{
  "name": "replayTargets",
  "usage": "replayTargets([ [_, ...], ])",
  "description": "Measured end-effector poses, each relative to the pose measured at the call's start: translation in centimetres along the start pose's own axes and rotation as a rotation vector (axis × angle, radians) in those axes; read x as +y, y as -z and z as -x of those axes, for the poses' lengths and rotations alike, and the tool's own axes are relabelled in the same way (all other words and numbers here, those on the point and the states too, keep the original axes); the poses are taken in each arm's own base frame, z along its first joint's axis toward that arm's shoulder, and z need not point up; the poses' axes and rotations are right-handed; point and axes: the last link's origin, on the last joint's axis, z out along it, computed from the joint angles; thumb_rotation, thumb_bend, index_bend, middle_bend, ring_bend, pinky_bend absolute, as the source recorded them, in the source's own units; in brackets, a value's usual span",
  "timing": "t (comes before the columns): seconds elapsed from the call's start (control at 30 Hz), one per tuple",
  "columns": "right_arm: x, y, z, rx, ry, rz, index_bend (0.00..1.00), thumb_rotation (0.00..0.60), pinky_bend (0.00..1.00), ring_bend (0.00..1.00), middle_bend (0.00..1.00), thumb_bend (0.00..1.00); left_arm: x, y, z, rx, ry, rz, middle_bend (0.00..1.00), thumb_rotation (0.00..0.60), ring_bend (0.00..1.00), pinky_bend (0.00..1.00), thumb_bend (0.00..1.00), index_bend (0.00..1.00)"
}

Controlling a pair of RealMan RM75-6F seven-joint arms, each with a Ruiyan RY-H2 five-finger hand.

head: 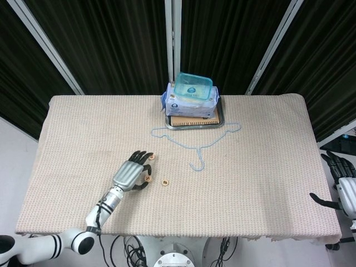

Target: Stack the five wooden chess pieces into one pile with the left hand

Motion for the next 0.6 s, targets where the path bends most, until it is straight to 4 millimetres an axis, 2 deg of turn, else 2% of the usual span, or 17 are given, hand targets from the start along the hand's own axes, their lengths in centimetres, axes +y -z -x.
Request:
replayTargets([
  [0.6, 0.05, 0.0, -0.01, -0.005, 0.001, 0.003, 0.0, 0.6, 0.0, 0.0, 0.0, 0.09, -0.04, -0.4, 0.64, -0.015, -0.013, -0.003, 0.06, 0.6, 0.0, 0.0, 0.29, 0.46],
])
